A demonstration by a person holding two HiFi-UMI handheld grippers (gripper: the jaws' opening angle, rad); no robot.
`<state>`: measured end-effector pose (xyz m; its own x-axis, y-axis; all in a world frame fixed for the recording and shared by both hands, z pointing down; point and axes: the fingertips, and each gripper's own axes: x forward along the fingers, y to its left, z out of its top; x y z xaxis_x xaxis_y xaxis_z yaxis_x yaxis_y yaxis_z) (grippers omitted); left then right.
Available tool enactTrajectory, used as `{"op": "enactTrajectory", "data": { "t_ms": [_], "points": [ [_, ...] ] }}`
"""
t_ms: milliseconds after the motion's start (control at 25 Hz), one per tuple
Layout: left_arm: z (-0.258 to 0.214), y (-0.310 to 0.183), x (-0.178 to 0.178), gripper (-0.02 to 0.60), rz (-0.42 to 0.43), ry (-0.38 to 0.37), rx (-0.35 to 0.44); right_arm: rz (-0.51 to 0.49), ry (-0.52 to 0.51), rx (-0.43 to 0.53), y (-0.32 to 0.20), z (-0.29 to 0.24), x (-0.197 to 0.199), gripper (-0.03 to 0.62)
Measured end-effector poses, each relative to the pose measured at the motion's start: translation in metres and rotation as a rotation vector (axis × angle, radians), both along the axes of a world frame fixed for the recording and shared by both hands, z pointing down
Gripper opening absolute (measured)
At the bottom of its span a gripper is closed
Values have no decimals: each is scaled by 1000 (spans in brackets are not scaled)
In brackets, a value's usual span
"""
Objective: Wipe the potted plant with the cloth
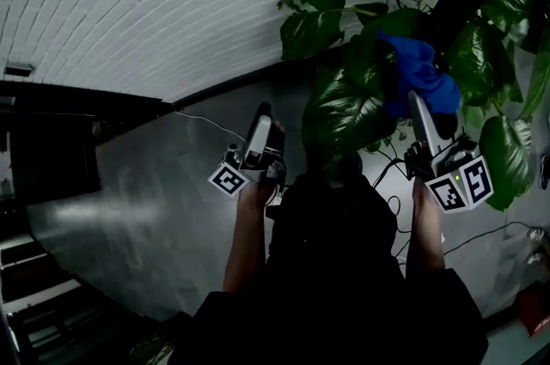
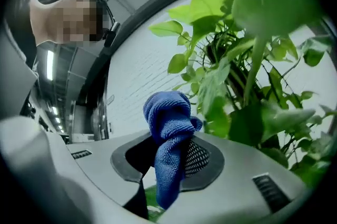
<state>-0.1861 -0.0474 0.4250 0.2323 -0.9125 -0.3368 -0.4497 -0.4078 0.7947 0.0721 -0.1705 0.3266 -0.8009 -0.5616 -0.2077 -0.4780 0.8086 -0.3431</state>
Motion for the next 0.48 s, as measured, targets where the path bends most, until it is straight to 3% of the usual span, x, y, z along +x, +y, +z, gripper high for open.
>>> {"op": "enactTrajectory", "data": {
  "t_ms": [120, 240, 360, 480],
  "points": [
    [17, -29, -1, 261, 64, 9, -26, 95, 57, 11, 0, 4, 28, 120],
    [28, -57, 8, 270, 199, 35, -18, 163, 105, 21, 23, 7, 38, 120],
    [38, -74, 22, 279, 368, 66, 0, 69, 183, 16, 64, 17, 2, 120],
    [41, -79, 29, 279, 522, 86, 24, -50, 279, -80, 105, 59, -61, 120]
  ]
}}
